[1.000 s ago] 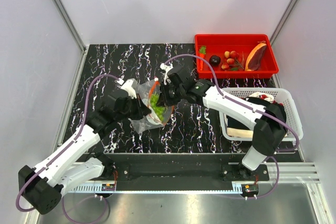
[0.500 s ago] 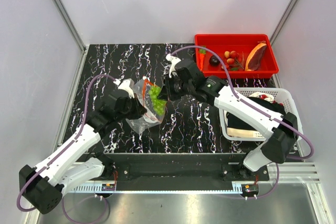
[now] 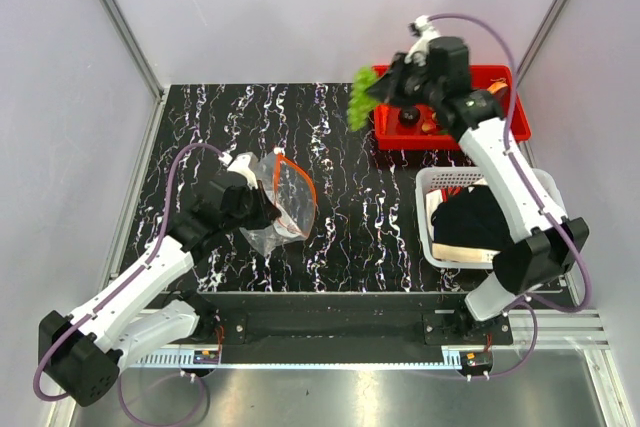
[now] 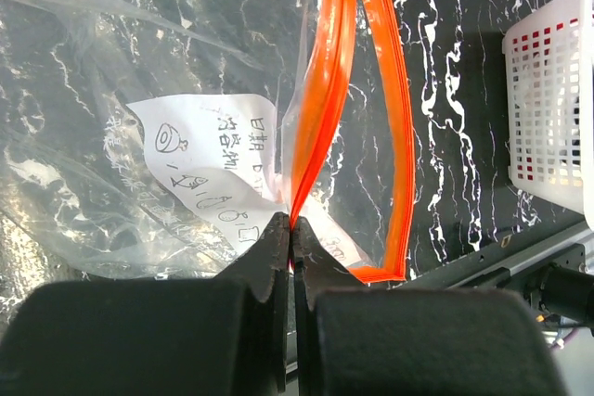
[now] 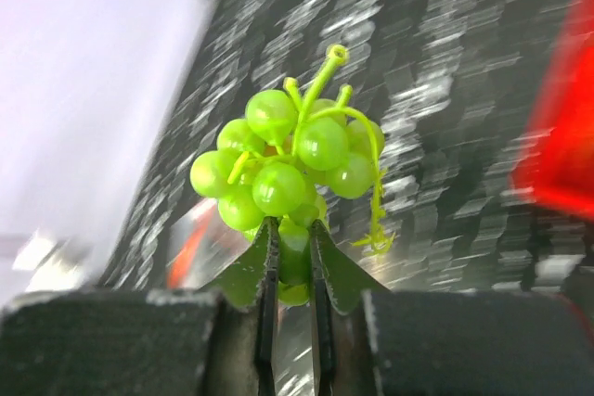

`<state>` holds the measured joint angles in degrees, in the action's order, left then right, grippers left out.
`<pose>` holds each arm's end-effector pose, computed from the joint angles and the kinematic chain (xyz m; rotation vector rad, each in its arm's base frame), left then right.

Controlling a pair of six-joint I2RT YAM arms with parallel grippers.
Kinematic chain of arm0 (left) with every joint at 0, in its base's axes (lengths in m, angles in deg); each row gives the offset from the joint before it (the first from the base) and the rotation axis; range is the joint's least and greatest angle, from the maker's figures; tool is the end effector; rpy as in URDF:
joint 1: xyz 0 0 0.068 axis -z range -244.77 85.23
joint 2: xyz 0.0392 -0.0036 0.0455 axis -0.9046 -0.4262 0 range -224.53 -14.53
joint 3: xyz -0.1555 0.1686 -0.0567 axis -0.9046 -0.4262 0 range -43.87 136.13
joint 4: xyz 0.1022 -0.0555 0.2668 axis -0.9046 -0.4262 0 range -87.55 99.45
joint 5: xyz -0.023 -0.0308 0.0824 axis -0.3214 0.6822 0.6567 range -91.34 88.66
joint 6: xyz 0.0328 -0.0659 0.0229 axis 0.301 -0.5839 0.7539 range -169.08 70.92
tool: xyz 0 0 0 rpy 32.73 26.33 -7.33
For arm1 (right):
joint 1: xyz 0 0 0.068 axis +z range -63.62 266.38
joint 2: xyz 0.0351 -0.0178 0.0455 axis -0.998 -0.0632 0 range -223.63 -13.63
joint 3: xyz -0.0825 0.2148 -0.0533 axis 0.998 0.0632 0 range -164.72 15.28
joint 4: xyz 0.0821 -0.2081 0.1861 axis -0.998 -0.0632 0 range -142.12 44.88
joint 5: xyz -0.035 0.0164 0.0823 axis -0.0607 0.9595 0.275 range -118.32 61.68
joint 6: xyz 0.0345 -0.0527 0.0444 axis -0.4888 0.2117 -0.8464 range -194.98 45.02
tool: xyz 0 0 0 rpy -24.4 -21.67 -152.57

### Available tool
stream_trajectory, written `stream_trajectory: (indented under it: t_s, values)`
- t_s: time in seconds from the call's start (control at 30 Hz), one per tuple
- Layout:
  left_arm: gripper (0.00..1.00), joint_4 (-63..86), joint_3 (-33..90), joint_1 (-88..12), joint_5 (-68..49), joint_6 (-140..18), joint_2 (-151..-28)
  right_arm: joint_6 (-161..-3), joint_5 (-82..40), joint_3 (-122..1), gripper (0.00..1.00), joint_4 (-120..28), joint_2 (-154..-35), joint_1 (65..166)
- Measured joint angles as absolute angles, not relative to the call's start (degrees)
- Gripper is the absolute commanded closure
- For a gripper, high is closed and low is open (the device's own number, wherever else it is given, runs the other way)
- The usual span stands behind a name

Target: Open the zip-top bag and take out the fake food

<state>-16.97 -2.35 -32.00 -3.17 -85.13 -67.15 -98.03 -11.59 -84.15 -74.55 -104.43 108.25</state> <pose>0.2311 -0.1513 0.2137 -0.0481 2.3153 -0.6755 0.3783 0.1722 0.3917 -0.1818 1.9945 0.7960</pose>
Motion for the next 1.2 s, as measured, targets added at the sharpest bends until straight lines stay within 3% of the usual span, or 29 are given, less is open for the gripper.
stream_trajectory:
  t_s: [0.37, 0.73, 0.77, 0.8, 0.87, 0.9, 1.0, 1.2]
  values:
    - [1.00, -16.3, -2.4, -32.0, -5.7, -85.1, -68.0, -92.7, -16.5, -97.8, 0.95, -72.8, -125.9, 85.0]
    - [1.00, -16.0, -2.4, -32.1, -5.9, -84.8, -69.5, -92.8, -17.3, -113.3, 0.86, -73.0, -146.4, 74.3]
    - [1.00, -15.9, -2.4, -32.1, -5.9, -84.7, -70.0, -93.0, -17.3, -114.7, 0.83, -73.0, -147.7, 74.0]
    - [1.00, -15.9, -2.3, -32.1, -5.9, -84.6, -70.6, -93.2, -17.4, -116.0, 0.71, -73.3, -148.9, 73.7]
    - [1.00, -15.9, -2.3, -32.2, -5.9, -84.6, -71.2, -93.8, -17.4, -117.9, 0.60, -73.9, -151.1, 73.4]
    - [1.00, -15.9, -2.3, -32.2, -5.9, -84.5, -71.4, -94.1, -17.5, -118.8, 0.46, -74.4, -152.0, 73.3]
    - [1.00, -15.9, -2.2, -32.3, -5.8, -84.4, -71.4, -94.7, -18.3, -121.5, 0.36, -76.1, -154.4, 73.3]
    - [1.00, -16.6, -0.9, -32.9, -5.9, -83.7, -72.6, -94.6, -19.4, -125.2, 0.28, -80.4, -155.5, 73.3]
